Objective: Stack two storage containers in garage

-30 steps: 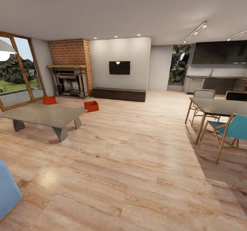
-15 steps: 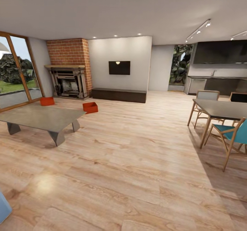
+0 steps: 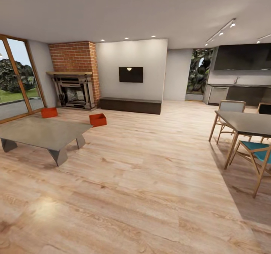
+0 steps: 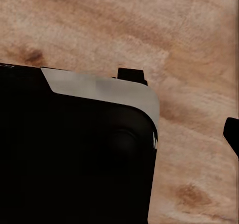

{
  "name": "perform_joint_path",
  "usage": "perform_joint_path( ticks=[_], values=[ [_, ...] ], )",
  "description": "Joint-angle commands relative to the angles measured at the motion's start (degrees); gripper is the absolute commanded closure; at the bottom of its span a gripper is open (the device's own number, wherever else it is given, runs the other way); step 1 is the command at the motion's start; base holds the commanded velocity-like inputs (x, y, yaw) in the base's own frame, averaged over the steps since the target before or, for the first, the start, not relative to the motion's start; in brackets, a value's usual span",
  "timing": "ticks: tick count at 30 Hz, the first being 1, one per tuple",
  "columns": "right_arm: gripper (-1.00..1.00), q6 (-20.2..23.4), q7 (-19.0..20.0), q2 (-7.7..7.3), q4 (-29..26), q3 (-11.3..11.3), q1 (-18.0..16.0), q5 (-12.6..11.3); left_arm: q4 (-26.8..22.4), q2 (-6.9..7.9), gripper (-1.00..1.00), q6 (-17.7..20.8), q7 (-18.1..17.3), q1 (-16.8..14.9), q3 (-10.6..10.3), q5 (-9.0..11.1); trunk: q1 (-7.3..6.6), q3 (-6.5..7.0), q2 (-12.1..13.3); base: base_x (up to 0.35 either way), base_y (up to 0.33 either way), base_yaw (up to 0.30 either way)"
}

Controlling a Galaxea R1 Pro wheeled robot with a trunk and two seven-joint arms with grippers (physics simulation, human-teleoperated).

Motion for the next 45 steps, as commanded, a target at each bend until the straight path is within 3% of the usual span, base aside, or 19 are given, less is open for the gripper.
perform_joint_path(
  ticks=[1, 45],
  values=[
    [-1.00, -0.34, 0.12, 0.01, 0.17, 0.48, -0.04, -0.60, -0.01, -0.02, -1.00, -0.10, 0.02, -0.01, 0.30, 0.10, 0.03, -0.05, -0.02, 0.323, 0.000, 0.000],
    [-1.00, -0.34, 0.09, 0.01, 0.17, 0.48, -0.07, -0.60, -0.02, -0.02, -1.00, -0.08, 0.02, -0.01, 0.30, 0.10, 0.03, -0.05, -0.02, 0.323, 0.000, 0.000]
  ],
)
